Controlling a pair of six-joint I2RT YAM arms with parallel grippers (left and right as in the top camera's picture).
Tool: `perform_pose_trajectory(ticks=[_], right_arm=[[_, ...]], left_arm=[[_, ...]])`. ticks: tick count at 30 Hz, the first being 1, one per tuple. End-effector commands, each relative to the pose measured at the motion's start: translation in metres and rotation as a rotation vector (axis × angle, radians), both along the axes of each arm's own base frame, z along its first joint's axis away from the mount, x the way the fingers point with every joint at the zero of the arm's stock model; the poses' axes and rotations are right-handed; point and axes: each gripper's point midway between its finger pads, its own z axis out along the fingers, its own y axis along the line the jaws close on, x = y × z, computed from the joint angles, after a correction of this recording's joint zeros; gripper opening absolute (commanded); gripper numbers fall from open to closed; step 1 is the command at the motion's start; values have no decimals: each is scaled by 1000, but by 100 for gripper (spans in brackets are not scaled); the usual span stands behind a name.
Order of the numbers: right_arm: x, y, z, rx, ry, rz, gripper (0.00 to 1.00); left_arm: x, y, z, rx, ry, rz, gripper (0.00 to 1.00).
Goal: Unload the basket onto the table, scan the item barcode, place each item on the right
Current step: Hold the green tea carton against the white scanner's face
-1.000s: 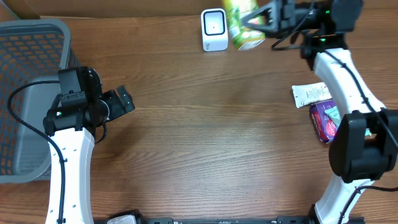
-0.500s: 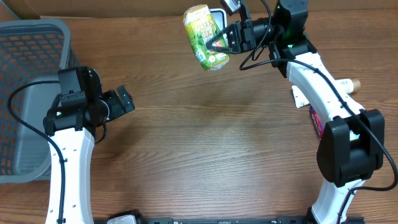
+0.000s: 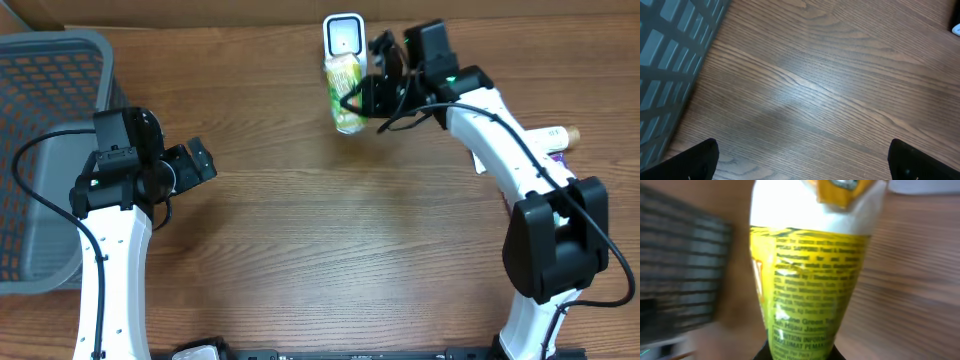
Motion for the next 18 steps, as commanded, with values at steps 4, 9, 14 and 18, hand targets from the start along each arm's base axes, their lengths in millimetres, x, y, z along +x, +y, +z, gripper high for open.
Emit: perform_pose_trajectory(ticks=[4, 9, 14, 18], right_arm=[[41, -49, 67, -527, -372, -201, 4], [55, -41, 129, -780, -679, -226, 4], [75, -22, 139, -804, -809, -238, 4], [101, -19, 121, -785, -835, -281, 4]], left_arm=[[-1, 0, 2, 9, -8, -17, 100], [-1, 0, 2, 9, -8, -17, 100], [-1, 0, 2, 9, -8, -17, 99], [-1, 0, 2, 9, -8, -17, 100]])
